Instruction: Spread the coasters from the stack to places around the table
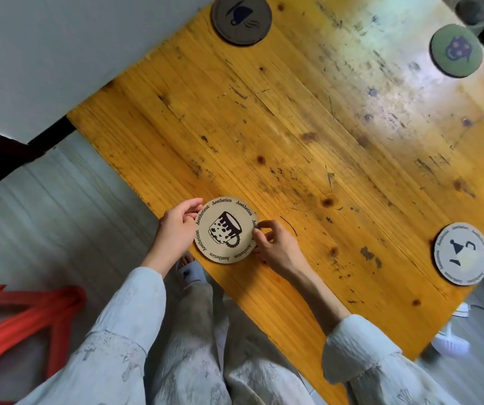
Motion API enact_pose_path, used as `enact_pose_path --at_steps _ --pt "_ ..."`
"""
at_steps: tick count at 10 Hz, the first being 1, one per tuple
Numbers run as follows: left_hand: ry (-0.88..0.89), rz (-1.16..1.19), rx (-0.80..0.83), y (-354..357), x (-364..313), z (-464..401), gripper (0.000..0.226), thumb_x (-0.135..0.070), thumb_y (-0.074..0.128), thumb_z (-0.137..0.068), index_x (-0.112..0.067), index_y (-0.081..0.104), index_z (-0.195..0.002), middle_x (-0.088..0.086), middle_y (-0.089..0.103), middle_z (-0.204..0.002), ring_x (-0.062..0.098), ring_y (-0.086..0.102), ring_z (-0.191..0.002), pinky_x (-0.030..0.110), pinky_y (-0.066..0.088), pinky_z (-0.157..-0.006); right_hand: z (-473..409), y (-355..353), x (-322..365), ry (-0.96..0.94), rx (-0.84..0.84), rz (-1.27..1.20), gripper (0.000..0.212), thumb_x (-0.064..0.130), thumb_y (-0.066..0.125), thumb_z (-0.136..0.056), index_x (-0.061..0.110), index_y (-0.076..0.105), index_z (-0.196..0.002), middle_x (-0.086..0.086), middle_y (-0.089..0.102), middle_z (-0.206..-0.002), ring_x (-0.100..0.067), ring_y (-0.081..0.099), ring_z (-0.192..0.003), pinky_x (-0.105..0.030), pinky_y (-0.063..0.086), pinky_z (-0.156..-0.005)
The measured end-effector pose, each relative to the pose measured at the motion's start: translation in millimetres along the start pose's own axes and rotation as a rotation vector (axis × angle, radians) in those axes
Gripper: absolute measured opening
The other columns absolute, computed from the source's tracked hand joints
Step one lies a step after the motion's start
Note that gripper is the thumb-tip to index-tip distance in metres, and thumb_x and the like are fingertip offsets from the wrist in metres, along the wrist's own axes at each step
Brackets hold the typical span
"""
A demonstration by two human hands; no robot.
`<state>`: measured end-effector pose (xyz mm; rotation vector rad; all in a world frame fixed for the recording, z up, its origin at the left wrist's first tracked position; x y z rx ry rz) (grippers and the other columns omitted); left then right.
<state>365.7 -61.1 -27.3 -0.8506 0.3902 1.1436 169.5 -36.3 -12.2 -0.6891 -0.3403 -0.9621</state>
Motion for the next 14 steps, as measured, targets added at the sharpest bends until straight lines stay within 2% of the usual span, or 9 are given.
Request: enact_pose_path --at_steps 3,5,7,10,11,12,13,14 --pt "-0.024 0.014 -0.036 -13 7 4 0.042 0.001 0.033 -0.089 -0.017 0.056 -0.119 -0.003 0.058 -0.107 0.014 0.055 -0.107 0.040 0.046 -0.100 3 9 7 -0.027 0.000 0.012 0.036 0.031 0.047 -0.094 0.011 0.049 -0.124 -0.017 0.065 -0.109 -0.029 0.066 -0.095 -0.049 0.054 -0.089" --pt "-0.018 -0.011 -0.049 -13 10 7 0.042 0.000 0.033 -0.089 -0.018 0.056 -0.119 0.000 0.060 -0.113 0.014 0.054 -0.108 0.039 0.047 -0.099 7 10 8 -0.047 -0.004 0.028 0.038 0.030 0.048 -0.093 0.010 0.049 -0.126 -0.016 0.067 -0.103 -0.029 0.067 -0.091 -0.049 0.054 -0.087" --pt "-0.013 -0.062 -0.052 -11 11 12 0.040 -0.003 0.034 -0.091 -0.022 0.056 -0.118 0.004 0.057 -0.120 0.016 0.053 -0.109 0.026 0.043 -0.087 8 11 5 -0.028 -0.014 -0.001 0.037 0.030 0.048 -0.094 0.011 0.049 -0.125 -0.016 0.067 -0.106 -0.029 0.066 -0.093 -0.049 0.054 -0.089" --pt "0.051 -0.095 -0.068 -5 6 18 0.034 -0.008 0.036 -0.092 -0.019 0.056 -0.117 0.000 0.050 -0.129 0.008 0.046 -0.109 0.021 0.035 -0.088 9 11 0 -0.008 -0.001 -0.023 0.036 0.030 0.047 -0.094 0.013 0.050 -0.125 -0.016 0.067 -0.105 -0.029 0.066 -0.094 -0.049 0.053 -0.090" --pt "0.084 -0.166 -0.072 -3 3 18 0.034 -0.008 0.037 -0.092 -0.018 0.054 -0.119 0.004 0.048 -0.130 0.014 0.046 -0.113 0.024 0.036 -0.090 9 12 -2 -0.016 0.003 -0.035 0.036 0.030 0.046 -0.094 0.013 0.049 -0.126 -0.016 0.066 -0.107 -0.030 0.065 -0.096 -0.049 0.053 -0.091" --pt "0.185 -0.365 -0.079 3 -6 21 0.038 -0.012 0.042 -0.090 -0.018 0.044 -0.128 0.007 0.042 -0.133 0.022 0.039 -0.122 0.033 0.037 -0.096 10 9 -1 -0.003 0.022 -0.044 0.037 0.031 0.045 -0.094 0.014 0.049 -0.127 -0.015 0.065 -0.111 -0.029 0.064 -0.099 -0.049 0.052 -0.093" --pt "0.310 -0.685 -0.071 20 -18 20 0.058 -0.028 0.053 -0.086 -0.023 0.028 -0.137 0.009 0.025 -0.147 0.027 0.020 -0.134 0.048 0.029 -0.106 10 6 -4 0.008 0.042 -0.053 0.038 0.031 0.045 -0.095 0.014 0.048 -0.129 -0.015 0.064 -0.117 -0.028 0.064 -0.100 -0.047 0.053 -0.093" --pt "0.328 -0.882 0.038 43 -22 6 0.083 -0.047 0.056 -0.080 -0.033 0.002 -0.142 0.008 -0.011 -0.155 0.032 -0.013 -0.141 0.058 -0.002 -0.111 12 -18 2 0.005 -0.010 -0.084 0.040 0.032 0.044 -0.095 0.014 0.047 -0.131 -0.014 0.060 -0.125 -0.025 0.063 -0.103 -0.039 0.054 -0.089"
Point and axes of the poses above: each hand's wrist, its own z-axis away from the middle knuckle, its own y-axis out of the palm, x = y × z, the point moved 7 cm from there along -z, towards the middle knuckle
